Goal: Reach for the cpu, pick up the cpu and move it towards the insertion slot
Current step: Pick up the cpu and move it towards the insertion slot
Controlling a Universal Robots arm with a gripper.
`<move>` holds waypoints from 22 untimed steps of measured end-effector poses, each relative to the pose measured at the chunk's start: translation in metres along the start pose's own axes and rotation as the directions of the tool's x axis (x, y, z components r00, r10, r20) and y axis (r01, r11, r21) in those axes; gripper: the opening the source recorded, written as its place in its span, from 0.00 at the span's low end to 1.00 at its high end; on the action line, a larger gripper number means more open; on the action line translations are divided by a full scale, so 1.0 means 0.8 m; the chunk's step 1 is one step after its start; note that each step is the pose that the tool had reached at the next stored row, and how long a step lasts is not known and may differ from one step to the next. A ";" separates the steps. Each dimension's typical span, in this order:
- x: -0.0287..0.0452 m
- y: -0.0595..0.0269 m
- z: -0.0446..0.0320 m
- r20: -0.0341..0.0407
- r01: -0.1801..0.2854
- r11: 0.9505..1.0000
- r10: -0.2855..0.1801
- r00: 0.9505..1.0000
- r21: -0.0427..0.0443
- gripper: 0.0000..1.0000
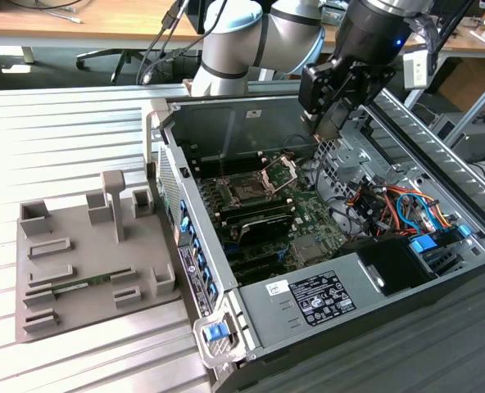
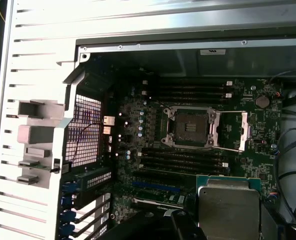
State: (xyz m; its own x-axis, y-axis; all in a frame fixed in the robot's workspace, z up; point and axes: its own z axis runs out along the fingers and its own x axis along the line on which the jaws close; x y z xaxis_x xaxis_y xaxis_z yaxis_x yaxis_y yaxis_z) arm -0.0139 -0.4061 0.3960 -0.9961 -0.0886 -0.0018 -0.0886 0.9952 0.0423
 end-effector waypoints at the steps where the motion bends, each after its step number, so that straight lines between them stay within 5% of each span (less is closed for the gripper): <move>1: 0.0000 0.000 0.0001 0.000 0.000 1.000 0.000 1.000 0.000 0.55; 22: 0.0045 0.007 0.0105 0.000 0.000 1.000 0.000 1.000 0.000 0.55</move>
State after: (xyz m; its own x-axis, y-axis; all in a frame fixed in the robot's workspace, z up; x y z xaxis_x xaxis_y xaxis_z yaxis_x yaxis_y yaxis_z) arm -0.0180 -0.4005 0.3879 -0.9961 -0.0885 -0.0017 -0.0885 0.9952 0.0424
